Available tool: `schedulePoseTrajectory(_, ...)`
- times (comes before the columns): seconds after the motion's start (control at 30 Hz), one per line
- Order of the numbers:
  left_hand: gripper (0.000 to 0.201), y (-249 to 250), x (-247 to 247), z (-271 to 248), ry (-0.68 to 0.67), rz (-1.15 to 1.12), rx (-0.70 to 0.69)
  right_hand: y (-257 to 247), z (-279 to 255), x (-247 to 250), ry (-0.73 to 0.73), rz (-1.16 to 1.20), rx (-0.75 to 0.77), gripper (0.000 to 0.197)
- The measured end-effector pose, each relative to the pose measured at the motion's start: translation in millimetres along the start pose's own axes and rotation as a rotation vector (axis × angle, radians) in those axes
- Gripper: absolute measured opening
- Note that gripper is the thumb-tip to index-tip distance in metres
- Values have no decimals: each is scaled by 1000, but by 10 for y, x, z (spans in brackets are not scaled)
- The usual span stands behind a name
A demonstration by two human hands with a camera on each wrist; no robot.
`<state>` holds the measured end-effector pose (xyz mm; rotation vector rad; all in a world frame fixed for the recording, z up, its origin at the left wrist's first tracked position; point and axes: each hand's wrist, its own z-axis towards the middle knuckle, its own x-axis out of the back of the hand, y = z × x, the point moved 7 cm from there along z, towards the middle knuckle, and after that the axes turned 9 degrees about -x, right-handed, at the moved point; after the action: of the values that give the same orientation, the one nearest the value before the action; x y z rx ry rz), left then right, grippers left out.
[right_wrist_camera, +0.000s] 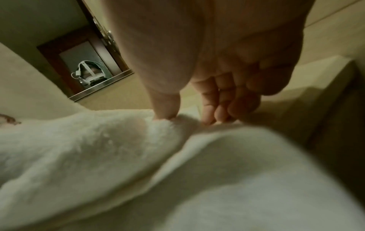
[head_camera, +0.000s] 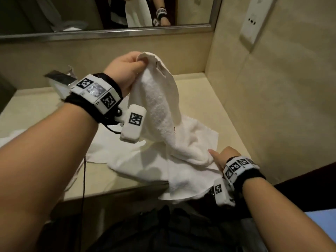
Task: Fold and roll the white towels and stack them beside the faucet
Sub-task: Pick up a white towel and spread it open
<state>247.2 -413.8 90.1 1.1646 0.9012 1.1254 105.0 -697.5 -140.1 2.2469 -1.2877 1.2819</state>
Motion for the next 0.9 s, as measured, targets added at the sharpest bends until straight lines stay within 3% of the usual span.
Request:
schedulePoseTrajectory(0.1,38,-102,72,-49,42,-14,28,-241,50,-84,-28,-36,117,49)
schedulePoseTrajectory(0.2,35,-177,190,-70,42,0,32,-432,63,123,83,151,199,33)
schedulePoseTrajectory(0.3,30,-244,423,-54,106,23,41,-522,69,657,285,285,271,20)
schedulePoseTrajectory(0.5,41,-326,989,193,221,32,52,-958,-121,2087,611,715,453,28)
schedulePoseTrajectory(0.63,33,-427,1398,697,309,-54,32,-1518,51,2705,691,748,540,28)
schedulePoseTrajectory(0.73,23,-846,1534,1142,311,-20,104,-1931,480,2585,655,591,485,28)
schedulePoseTrajectory(0.9,29,-2085,1653,1724,266,125,389,-2333,1537,1827,422,343,260,30)
